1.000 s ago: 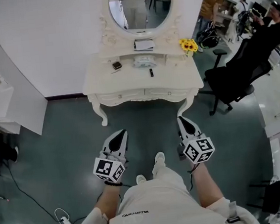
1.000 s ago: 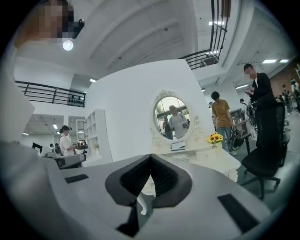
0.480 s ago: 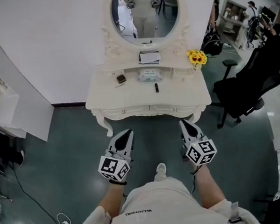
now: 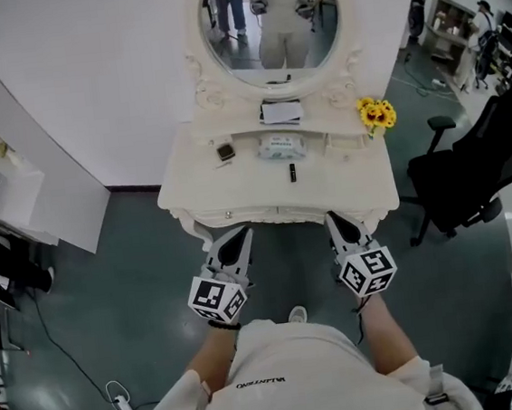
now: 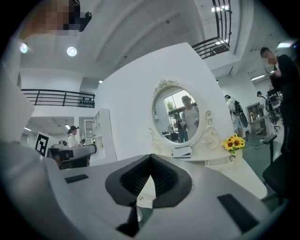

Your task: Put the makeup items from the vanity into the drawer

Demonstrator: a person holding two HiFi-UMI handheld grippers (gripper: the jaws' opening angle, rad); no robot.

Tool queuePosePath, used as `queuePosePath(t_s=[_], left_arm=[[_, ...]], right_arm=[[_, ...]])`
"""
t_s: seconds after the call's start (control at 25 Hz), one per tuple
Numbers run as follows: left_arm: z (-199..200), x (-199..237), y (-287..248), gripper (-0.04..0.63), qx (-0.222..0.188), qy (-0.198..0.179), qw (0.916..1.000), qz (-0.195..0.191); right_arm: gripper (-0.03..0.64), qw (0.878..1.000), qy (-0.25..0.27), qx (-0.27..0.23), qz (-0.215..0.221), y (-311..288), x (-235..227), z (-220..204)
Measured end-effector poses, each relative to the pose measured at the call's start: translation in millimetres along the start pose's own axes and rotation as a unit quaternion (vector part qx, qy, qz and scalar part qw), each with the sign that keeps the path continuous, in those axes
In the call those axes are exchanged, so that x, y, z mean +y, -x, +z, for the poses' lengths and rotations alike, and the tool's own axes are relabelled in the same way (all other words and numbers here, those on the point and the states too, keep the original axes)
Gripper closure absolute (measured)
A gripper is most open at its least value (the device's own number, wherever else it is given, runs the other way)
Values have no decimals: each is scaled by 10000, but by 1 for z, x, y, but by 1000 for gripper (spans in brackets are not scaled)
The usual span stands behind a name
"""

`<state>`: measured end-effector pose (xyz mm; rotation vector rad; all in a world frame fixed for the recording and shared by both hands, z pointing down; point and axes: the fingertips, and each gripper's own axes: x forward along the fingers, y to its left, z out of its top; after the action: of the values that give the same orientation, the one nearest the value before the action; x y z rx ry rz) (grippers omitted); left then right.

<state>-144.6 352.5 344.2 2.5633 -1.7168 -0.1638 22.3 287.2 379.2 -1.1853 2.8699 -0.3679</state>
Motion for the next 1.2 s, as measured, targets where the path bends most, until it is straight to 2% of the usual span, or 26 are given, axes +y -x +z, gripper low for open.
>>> queuePosePath(t_s=[0.32, 0.68, 1.2], left_arm=[[-10, 15, -25, 595, 143, 79, 9995, 265], [-36, 52, -73, 595, 383, 117, 9988, 267], [-43, 139, -196, 595, 569, 234, 9978, -230]], right_arm=[[607, 9996, -233, 165, -51, -20, -38, -8], [607, 9989, -340, 193, -273, -55, -77, -6], [607, 9958, -455, 292, -735, -168, -140, 6]])
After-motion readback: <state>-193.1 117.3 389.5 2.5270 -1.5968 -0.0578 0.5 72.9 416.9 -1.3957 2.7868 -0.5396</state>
